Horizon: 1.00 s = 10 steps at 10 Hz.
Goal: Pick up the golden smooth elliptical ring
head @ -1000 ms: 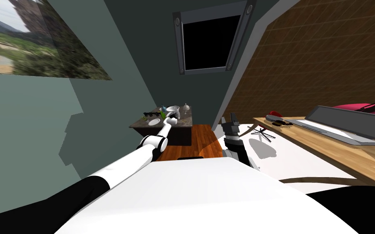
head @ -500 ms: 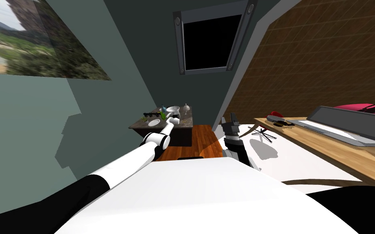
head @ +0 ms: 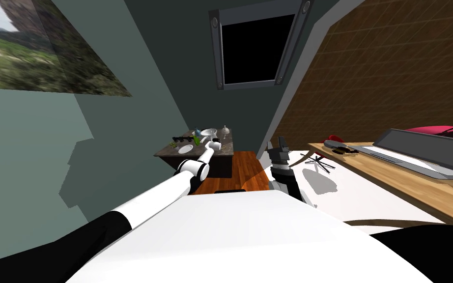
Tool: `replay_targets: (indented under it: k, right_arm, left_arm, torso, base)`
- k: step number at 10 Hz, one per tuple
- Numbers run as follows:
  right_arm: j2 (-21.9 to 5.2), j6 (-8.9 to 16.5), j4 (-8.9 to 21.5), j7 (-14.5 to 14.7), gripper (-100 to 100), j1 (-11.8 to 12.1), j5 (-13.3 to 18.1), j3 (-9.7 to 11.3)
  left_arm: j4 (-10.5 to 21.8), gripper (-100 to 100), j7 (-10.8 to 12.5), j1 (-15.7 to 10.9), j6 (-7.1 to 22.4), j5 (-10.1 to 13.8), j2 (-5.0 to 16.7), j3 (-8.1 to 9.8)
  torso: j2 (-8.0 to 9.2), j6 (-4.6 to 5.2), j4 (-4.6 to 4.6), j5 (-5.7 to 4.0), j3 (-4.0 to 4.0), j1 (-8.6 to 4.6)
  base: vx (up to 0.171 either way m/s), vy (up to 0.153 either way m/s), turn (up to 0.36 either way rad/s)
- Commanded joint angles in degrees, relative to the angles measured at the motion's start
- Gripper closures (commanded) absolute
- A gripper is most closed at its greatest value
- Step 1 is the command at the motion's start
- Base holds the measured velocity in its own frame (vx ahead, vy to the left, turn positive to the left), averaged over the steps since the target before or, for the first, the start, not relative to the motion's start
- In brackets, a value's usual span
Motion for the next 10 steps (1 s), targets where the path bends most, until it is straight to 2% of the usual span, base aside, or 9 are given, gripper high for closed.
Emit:
replay_targets:
  k: [1, 3, 4, 6, 7, 8, 9, 10]
  right_arm:
    - [0.0, 0.0, 0.0, 0.0, 0, 0.0, 0.0, 0.0]
    - [0.0, 0.0, 0.0, 0.0, 0, 0.0, 0.0, 0.0]
    - [0.0, 0.0, 0.0, 0.0, 0, 0.0, 0.0, 0.0]
    - [0.0, 0.0, 0.0, 0.0, 0, 0.0, 0.0, 0.0]
    - [0.0, 0.0, 0.0, 0.0, 0, 0.0, 0.0, 0.0]
    - [0.0, 0.0, 0.0, 0.0, 0, 0.0, 0.0, 0.0]
    - [0.0, 0.0, 0.0, 0.0, 0, 0.01, 0.0, 0.0]
    - [0.0, 0.0, 0.0, 0.0, 0, 0.0, 0.0, 0.0]
  left_arm:
    - [2.86, -100, 0.55, -0.87, -1.17, -0.36, -0.21, 0.05]
    - [4.66, -100, 0.55, -0.87, -1.17, -0.36, -0.21, 0.05]
    - [6.58, -100, 0.63, -0.99, -0.75, -0.35, -1.7, 0.12]
    - [6.8, -100, 0.95, -1.18, -1.41, -0.62, -1.61, 0.13]
    - [6.45, 0, 0.92, -1.04, -0.96, -0.63, -1.67, 0.11]
    - [6.82, -100, 0.5, 0.47, -2.75, -0.59, -1.54, 0.1]
    - [7.88, -100, 1.14, -0.9, -2.25, -0.95, -1.7, 0.16]
    - [8.08, 100, 1.21, -0.88, -2.65, -1.0, -1.71, 0.17]
  torso:
    - [0.0, 0.0, 0.0, 0.0, 0.0, 0.0]
    - [0.1, -0.02, 0.0, 0.01, 0.05, 0.0]
    - [0.11, -0.01, 0.01, 0.01, 0.06, 0.01]
    - [0.04, -0.01, 0.0, 0.01, 0.02, 0.0]
    - [0.07, -0.01, 0.01, 0.0, 0.04, 0.0]
    - [0.09, -0.01, 0.01, 0.0, 0.05, 0.0]
    - [-0.18, -0.01, -0.04, 0.0, -0.1, -0.05]
    - [-0.14, -0.02, -0.05, 0.0, -0.09, -0.03]
  base:
    - [0.0, 0.0, 0.0]
    - [-0.003, 0.0, 0.001]
    - [0.016, 0.005, 0.002]
    - [0.014, 0.002, -0.004]
    - [0.0, 0.0, 0.0]
    - [0.102, -0.015, -0.033]
    - [0.064, -0.009, -0.004]
    - [0.008, -0.001, 0.002]
